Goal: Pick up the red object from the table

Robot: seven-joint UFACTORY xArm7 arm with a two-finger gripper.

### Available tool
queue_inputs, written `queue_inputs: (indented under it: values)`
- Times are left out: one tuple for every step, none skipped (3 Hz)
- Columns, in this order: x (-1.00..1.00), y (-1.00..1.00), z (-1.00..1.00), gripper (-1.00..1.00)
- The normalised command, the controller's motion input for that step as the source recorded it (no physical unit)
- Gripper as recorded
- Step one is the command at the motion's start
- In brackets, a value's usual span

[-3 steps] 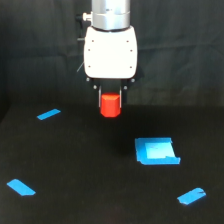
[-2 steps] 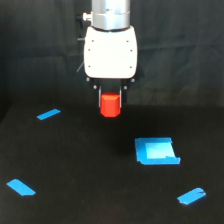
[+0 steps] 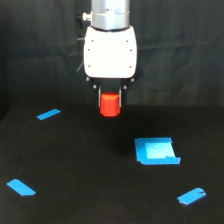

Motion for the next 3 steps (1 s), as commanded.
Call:
queue_inputs:
  values:
    - [0.07, 0.07, -0.10, -0.98]
    - [-0.02, 0.06, 0.04, -0.96]
    - [0.03, 0.05, 0.06, -1.00]
